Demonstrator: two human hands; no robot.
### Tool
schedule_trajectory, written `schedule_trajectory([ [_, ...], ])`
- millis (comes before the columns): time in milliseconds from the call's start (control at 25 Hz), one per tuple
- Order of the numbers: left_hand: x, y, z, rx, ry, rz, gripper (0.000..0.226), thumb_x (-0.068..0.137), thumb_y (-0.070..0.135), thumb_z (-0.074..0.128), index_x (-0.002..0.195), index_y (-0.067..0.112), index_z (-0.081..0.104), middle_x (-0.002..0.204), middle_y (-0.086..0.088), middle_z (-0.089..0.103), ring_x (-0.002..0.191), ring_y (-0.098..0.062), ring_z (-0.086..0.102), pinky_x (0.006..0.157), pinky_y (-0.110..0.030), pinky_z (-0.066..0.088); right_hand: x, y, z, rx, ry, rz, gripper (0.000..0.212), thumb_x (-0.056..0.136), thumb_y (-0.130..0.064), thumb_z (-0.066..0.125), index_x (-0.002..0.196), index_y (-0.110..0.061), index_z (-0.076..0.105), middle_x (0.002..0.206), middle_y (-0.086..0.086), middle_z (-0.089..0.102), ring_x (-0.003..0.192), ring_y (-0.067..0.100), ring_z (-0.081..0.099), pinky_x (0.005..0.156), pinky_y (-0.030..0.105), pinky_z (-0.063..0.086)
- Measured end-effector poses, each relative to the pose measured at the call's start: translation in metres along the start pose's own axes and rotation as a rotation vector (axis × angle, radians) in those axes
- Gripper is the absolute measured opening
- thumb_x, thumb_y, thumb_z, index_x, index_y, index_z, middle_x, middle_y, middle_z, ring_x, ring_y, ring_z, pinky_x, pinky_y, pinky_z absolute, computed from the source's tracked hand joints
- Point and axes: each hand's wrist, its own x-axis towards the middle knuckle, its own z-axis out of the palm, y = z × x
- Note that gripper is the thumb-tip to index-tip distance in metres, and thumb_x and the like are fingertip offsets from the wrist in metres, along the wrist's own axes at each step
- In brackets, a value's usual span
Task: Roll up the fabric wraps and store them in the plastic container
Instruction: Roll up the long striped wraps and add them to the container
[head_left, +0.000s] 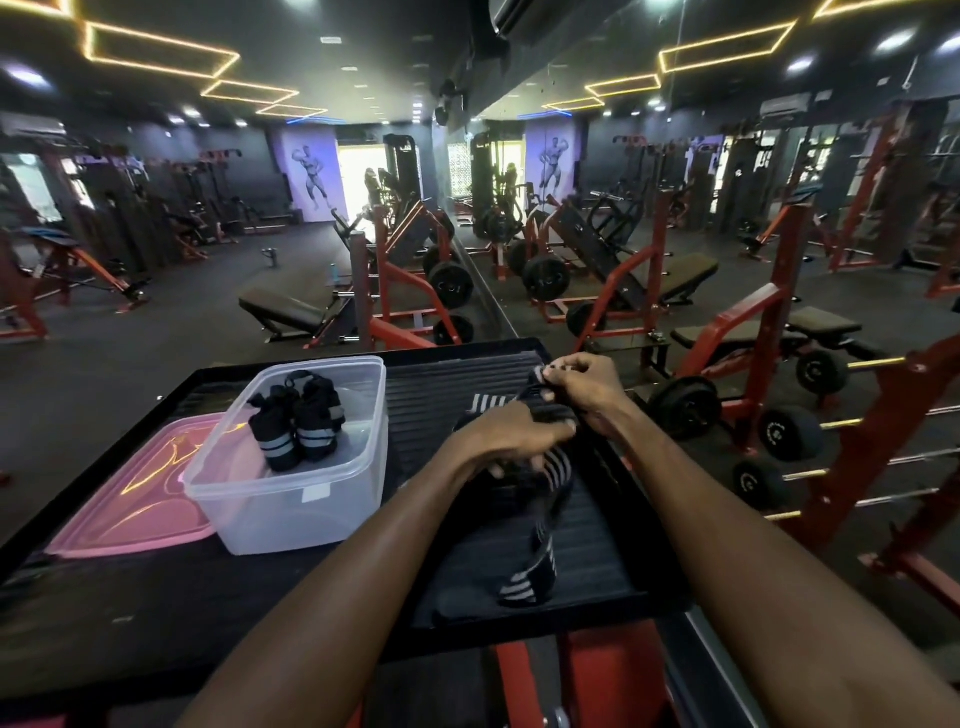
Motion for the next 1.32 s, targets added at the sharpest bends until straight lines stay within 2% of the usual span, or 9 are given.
schedule_trajectory([
  [200, 0.026, -0.021, -0.011, -0.609, 0.246, -0.134, 0.047, 0.097, 0.049, 0.045, 0.091, 0.008, 0.067, 0.090, -0.008, 0.069, 0.073, -0.020, 0.065, 0.064, -0.035, 0.058, -0.009, 0.002, -0.004, 0.072, -0.011, 0.054, 0.019, 0.088, -0.013, 0.072, 0.100, 0.001, 0.070, 0.082, 0.007, 0.070, 0.065, 0.011, 0.065, 0.056, 0.017, 0.053],
  [320, 0.027, -0.027, -0.012, -0.641, 0.161, -0.061, 0.023, 0.097, 0.031, 0.059, 0.091, 0.009, 0.055, 0.080, -0.011, 0.068, 0.053, -0.017, 0.066, 0.048, -0.032, 0.054, -0.014, -0.002, -0.003, 0.144, -0.093, 0.109, 0.016, 0.087, -0.017, 0.074, 0.096, -0.003, 0.070, 0.087, 0.011, 0.072, 0.069, 0.014, 0.068, 0.070, 0.027, 0.057],
  [480, 0.032, -0.031, -0.022, -0.709, 0.110, -0.098, 0.007, 0.095, 0.009, 0.058, 0.090, 0.011, 0.054, 0.055, -0.002, 0.052, 0.034, -0.009, 0.042, 0.037, -0.022, 0.038, -0.018, -0.006, -0.002, 0.226, -0.276, 0.148, 0.007, 0.089, -0.006, 0.068, 0.096, -0.007, 0.069, 0.087, 0.010, 0.074, 0.075, 0.019, 0.070, 0.072, 0.031, 0.060],
  [600, 0.034, -0.034, -0.029, -0.669, 0.106, -0.147, 0.012, 0.094, 0.016, 0.060, 0.083, 0.013, 0.058, 0.056, -0.001, 0.053, 0.040, -0.012, 0.045, 0.042, -0.023, 0.039, -0.015, -0.004, 0.000, 0.148, -0.306, 0.112, 0.015, 0.087, -0.001, 0.068, 0.100, -0.009, 0.068, 0.090, 0.009, 0.072, 0.075, 0.015, 0.068, 0.071, 0.026, 0.058],
  [760, 0.047, -0.044, -0.023, -0.589, 0.427, 0.083, 0.015, 0.090, 0.023, 0.069, 0.101, 0.013, 0.069, 0.091, -0.001, 0.070, 0.082, -0.015, 0.066, 0.071, -0.027, 0.052, -0.016, 0.000, 0.008, 0.085, -0.297, 0.090, 0.004, 0.088, -0.010, 0.071, 0.087, -0.008, 0.067, 0.082, 0.008, 0.071, 0.060, 0.007, 0.068, 0.058, 0.019, 0.055],
  [840, 0.051, -0.051, -0.020, -0.608, 0.456, 0.059, 0.021, 0.095, 0.026, 0.063, 0.098, 0.008, 0.074, 0.099, -0.005, 0.074, 0.095, -0.020, 0.069, 0.087, -0.035, 0.055, -0.011, 0.004, 0.013, 0.042, -0.339, 0.117, 0.019, 0.086, -0.024, 0.075, 0.086, -0.006, 0.070, 0.088, 0.013, 0.074, 0.069, 0.014, 0.071, 0.068, 0.026, 0.058],
  [1000, 0.057, -0.068, -0.022, -0.795, 0.259, -0.078, 0.039, 0.099, 0.038, 0.054, 0.101, 0.005, 0.075, 0.100, -0.011, 0.076, 0.095, -0.024, 0.073, 0.090, -0.036, 0.056, -0.001, 0.001, 0.015, -0.133, -0.545, 0.209, 0.047, 0.084, -0.041, 0.074, 0.106, 0.000, 0.073, 0.110, 0.020, 0.073, 0.102, 0.034, 0.071, 0.096, 0.047, 0.053],
  [1160, 0.060, -0.079, -0.025, -0.810, 0.222, -0.112, 0.045, 0.099, 0.044, 0.052, 0.089, 0.006, 0.074, 0.091, -0.008, 0.077, 0.084, -0.020, 0.072, 0.077, -0.031, 0.055, 0.012, -0.016, 0.018, -0.497, -0.619, 0.004, 0.031, 0.082, -0.040, 0.077, 0.083, -0.009, 0.075, 0.091, 0.018, 0.074, 0.075, 0.019, 0.066, 0.074, 0.042, 0.052],
  [1320, 0.062, -0.083, -0.017, -0.894, 0.272, -0.014, 0.031, 0.097, 0.036, 0.060, 0.088, 0.008, 0.072, 0.085, -0.005, 0.075, 0.077, -0.014, 0.070, 0.067, -0.025, 0.052, 0.014, -0.021, 0.025, -0.475, -0.586, -0.098, 0.022, 0.081, -0.021, 0.080, 0.086, 0.000, 0.075, 0.078, 0.019, 0.071, 0.067, 0.020, 0.061, 0.062, 0.029, 0.050],
])
